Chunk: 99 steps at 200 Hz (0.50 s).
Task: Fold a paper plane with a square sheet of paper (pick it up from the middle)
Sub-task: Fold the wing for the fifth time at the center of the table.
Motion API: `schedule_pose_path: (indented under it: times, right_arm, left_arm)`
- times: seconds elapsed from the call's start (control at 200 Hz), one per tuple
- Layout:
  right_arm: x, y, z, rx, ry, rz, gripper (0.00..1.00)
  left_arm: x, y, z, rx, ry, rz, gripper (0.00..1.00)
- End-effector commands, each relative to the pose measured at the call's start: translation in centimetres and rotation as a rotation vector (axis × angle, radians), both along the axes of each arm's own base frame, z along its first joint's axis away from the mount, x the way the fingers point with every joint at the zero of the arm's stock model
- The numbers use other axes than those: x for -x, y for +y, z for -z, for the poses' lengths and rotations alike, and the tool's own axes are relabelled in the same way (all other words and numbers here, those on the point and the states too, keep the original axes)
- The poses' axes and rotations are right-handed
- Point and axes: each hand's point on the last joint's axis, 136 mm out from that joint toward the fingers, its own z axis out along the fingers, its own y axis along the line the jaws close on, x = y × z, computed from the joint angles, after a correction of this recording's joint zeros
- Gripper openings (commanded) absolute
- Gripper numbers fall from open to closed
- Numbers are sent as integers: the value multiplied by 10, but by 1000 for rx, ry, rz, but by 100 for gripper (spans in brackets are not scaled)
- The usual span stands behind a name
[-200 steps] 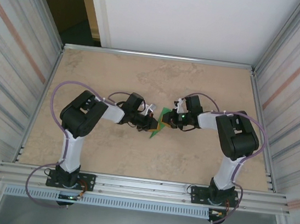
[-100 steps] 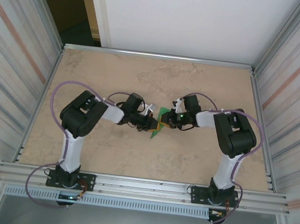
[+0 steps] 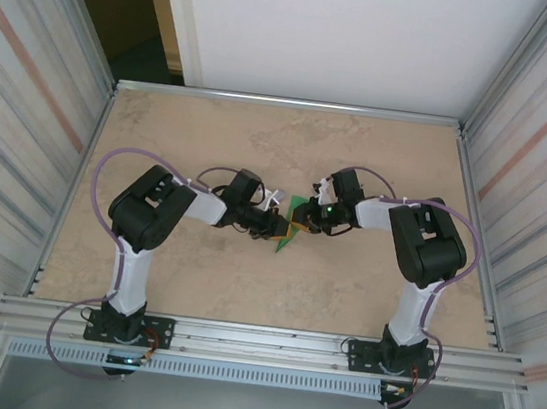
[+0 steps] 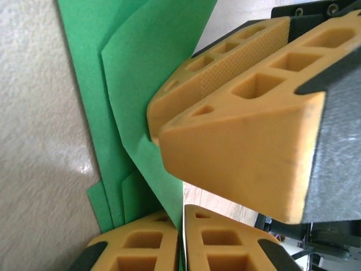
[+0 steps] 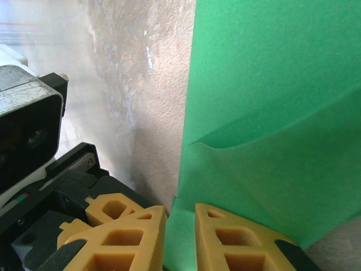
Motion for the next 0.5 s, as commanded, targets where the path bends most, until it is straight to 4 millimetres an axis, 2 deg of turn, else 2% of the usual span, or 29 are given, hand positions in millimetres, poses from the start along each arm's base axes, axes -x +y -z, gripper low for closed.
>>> schedule_pose_path:
  times: [0.0,0.09,0.185,0.271,0.396,0.491]
  right_arm:
    - [0,5,-11,4,-21,-25,20]
    - [-3,5,-32,-17,-80,-19,21]
    - [-4,-6,-50,1,-154,22,21]
    - [-2,-23,-47,27,-160,82,23]
    - [5,-38,-29,57,-119,124,24]
    - [7,-58,-13,196,-95,174,27]
  left_arm:
    - [15,43,62,-246,97,-66,8]
    - [16,47,68,-264,96,-73,6]
    - [18,49,72,-264,88,-85,5]
    - [18,49,75,-256,75,-90,4]
    - [17,49,77,-248,64,-101,3]
    - [17,50,78,-241,59,-110,2]
